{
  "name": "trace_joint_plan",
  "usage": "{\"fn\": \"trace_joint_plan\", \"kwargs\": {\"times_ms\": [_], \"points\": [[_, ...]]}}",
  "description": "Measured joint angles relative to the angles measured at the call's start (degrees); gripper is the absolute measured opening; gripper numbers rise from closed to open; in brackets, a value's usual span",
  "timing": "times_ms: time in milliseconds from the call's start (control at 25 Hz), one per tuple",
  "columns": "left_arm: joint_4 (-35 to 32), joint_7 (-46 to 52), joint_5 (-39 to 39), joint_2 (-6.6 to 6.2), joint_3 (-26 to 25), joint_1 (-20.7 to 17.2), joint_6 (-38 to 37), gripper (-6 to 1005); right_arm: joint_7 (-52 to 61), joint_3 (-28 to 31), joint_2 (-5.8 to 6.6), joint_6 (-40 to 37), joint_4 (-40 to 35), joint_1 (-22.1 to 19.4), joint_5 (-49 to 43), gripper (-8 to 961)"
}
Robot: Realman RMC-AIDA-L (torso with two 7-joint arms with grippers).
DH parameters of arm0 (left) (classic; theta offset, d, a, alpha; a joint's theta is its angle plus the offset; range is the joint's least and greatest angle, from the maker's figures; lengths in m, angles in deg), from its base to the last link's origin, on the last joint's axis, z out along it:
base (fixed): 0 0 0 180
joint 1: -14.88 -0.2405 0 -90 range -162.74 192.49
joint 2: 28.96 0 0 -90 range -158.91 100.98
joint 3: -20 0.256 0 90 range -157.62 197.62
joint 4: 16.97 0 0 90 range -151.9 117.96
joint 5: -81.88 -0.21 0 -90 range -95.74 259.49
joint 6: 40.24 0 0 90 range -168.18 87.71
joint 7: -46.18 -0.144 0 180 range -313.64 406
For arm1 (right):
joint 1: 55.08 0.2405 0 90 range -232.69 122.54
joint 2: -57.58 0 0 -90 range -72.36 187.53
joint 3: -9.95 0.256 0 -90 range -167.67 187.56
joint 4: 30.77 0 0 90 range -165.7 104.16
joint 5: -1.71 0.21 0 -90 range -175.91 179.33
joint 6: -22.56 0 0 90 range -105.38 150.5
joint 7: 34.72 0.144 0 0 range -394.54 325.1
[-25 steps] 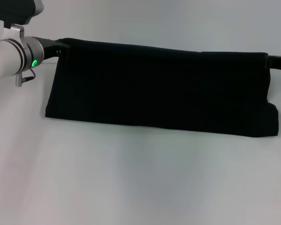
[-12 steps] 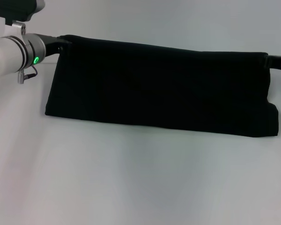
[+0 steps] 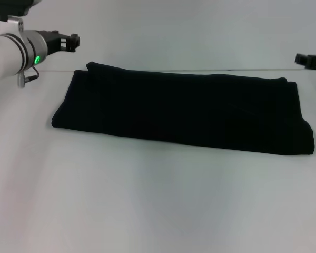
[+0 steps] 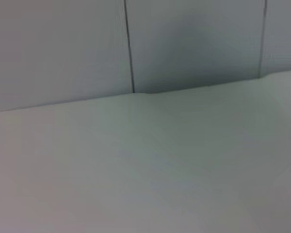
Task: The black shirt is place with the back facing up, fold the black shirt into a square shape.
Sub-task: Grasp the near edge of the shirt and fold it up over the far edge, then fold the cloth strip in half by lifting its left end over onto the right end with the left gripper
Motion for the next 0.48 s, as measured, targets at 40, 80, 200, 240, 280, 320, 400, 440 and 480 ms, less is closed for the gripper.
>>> {"fn": "trace_joint_plan", "kwargs": {"times_ms": [40, 80, 200, 240, 280, 320, 400, 440, 480], "points": [[-0.2, 0.2, 0.2, -0.02, 0.0, -0.1, -0.1, 360, 0.4, 0.1, 0.24, -1.0, -0.4, -0.1, 0.0, 437], [-0.6, 0.4, 0.4, -0.08, -0.1, -0.4, -0.4, 403, 1.1, 0.2, 0.55, -2.2, -0.8, -0.4, 0.0, 478], [-4.2, 3.1, 0.6, -0.45, -0.2, -2.4, -7.1, 523, 5.0, 0.2, 2.25, -8.8, -2.0, -1.7, 0.0, 555], [-6.2, 4.3, 0.6, -0.77, -0.2, -3.6, -11.5, 562, 6.7, 0.3, 2.88, -12.1, -2.6, -2.4, 0.0, 574], [-7.6, 5.3, 0.6, -1.03, -0.3, -4.4, -15.3, 601, 8.2, 0.5, 3.47, -15.0, -3.4, -3.2, 0.0, 593], [-9.6, 6.6, 0.6, -1.28, -0.3, -5.6, -20.8, 640, 10.0, 0.6, 3.98, -18.7, -4.3, -4.2, 0.0, 611], [-12.4, 7.9, 0.7, -1.51, -0.3, -7.5, -29.2, 679, 13.0, 0.7, 4.68, -25.5, -6.4, -6.1, 0.2, 648], [-14.0, 8.2, 0.8, -1.45, -0.3, -8.8, -32.7, 678, 13.9, 0.7, 4.91, -28.1, -7.2, -7.0, 0.3, 667], [-15.1, 8.3, 0.8, -1.23, -0.2, -9.7, -34.7, 678, 14.9, 0.7, 5.17, -30.9, -8.0, -7.9, 0.5, 686]]}}
